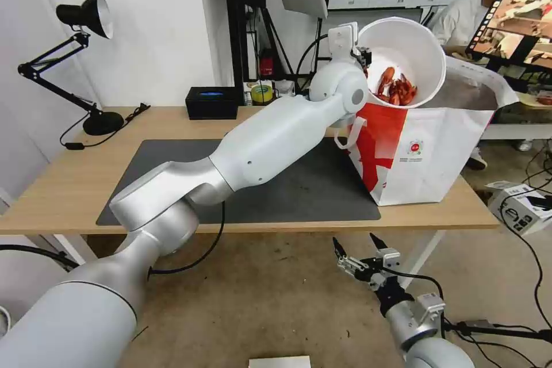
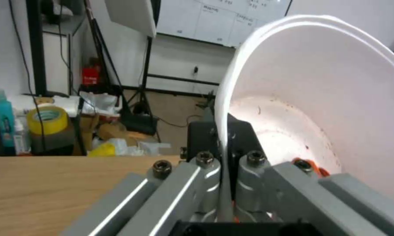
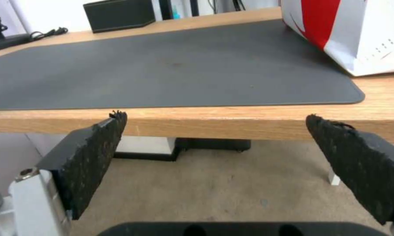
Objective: Pick up the trash from the table and place it into the takeout bag.
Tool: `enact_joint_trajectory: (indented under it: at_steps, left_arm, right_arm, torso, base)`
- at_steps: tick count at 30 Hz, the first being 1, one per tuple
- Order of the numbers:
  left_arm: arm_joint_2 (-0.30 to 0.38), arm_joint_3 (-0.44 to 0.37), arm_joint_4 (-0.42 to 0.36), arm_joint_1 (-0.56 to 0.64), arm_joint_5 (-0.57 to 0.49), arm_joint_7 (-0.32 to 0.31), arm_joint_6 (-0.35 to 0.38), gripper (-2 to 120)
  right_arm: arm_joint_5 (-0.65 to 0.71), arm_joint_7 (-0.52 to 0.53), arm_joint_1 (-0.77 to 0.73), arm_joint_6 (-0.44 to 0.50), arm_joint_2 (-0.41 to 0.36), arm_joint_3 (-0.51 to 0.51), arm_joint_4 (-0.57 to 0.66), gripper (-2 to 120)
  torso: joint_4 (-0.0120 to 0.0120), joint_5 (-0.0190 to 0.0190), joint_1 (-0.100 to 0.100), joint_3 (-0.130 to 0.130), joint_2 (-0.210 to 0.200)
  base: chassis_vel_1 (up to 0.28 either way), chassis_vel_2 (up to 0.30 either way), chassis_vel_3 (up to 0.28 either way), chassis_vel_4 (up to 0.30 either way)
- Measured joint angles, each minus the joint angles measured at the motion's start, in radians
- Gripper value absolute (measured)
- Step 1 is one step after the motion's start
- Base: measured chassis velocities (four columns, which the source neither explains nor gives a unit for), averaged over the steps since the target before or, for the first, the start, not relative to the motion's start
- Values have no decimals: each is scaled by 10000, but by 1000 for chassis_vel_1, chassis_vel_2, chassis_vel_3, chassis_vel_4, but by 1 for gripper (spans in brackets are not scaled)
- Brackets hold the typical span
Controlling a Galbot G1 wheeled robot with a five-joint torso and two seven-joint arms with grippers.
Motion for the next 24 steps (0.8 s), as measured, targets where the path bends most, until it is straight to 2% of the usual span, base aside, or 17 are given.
enact_joint_trajectory:
  at_steps: [10, 15, 24]
  left_arm:
    - [39, 132, -455, 193, 278, 149, 67, 0]
    - [180, 340, -740, 193, 455, 522, 252, 0]
    - [597, 686, -1247, 187, 318, 1078, 969, 0]
  right_arm:
    - [0, 0, 0, 0, 0, 0, 0, 100]
    - [0, 0, 0, 0, 0, 0, 0, 100]
    - [0, 0, 0, 0, 0, 0, 0, 100]
  torso:
    - [0, 0, 0, 0, 0]
    - [0, 0, 0, 0, 0]
    - [0, 0, 0, 0, 0]
  base:
    - [0, 0, 0, 0]
    - [0, 0, 0, 0]
    - [0, 0, 0, 0]
